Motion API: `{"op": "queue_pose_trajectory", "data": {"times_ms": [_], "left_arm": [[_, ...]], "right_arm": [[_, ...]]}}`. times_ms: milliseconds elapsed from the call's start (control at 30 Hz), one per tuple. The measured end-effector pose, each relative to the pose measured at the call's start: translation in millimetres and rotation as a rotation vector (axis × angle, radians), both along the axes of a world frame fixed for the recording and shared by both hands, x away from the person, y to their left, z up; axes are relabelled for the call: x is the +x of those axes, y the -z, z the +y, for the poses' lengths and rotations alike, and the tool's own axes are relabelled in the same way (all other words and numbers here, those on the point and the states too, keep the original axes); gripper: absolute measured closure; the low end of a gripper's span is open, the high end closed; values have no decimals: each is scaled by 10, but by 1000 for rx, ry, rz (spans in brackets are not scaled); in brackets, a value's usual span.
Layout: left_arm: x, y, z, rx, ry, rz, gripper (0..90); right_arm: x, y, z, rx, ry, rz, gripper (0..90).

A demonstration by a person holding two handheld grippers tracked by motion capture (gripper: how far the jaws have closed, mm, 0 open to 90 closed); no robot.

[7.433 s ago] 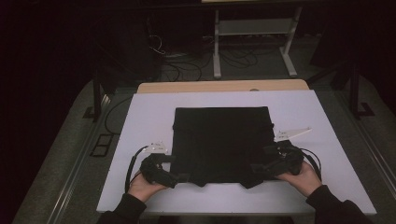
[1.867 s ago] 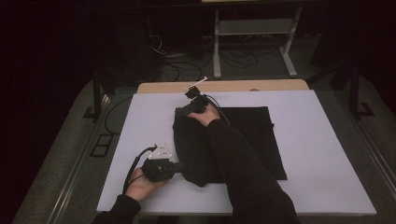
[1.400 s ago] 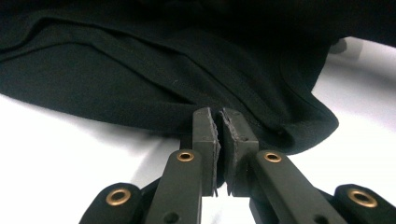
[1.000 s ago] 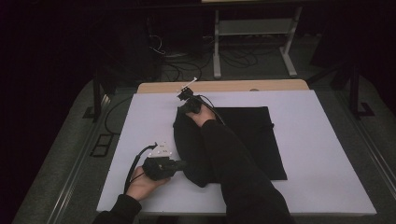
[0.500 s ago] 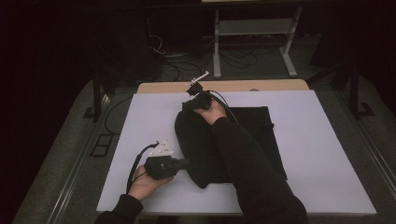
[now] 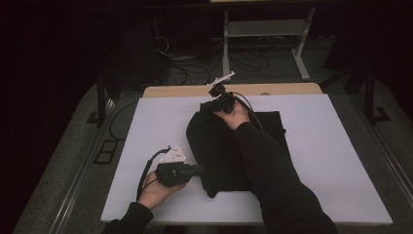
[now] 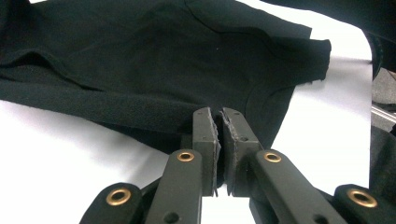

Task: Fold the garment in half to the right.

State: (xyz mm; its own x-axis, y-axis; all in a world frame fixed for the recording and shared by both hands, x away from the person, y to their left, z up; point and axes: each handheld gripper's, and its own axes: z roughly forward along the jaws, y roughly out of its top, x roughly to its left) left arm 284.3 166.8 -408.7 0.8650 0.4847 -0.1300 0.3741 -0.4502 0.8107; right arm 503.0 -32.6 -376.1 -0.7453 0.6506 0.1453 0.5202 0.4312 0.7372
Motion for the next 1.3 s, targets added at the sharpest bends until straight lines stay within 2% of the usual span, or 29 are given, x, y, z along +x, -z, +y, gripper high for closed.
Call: {"op": "queue_pose_trajectory", "data": {"times_ms": [633, 900, 1300], "left_arm": [[22, -33, -262, -2, 43, -11, 836], [19, -39, -372, 9, 77, -15, 835], [27, -40, -517, 6, 100, -14, 836]], "right_arm": [[-67, -140, -389, 12, 46, -20, 831], [-69, -159, -529, 15, 67, -25, 831], [-97, -178, -732, 26, 101, -26, 831]]}}
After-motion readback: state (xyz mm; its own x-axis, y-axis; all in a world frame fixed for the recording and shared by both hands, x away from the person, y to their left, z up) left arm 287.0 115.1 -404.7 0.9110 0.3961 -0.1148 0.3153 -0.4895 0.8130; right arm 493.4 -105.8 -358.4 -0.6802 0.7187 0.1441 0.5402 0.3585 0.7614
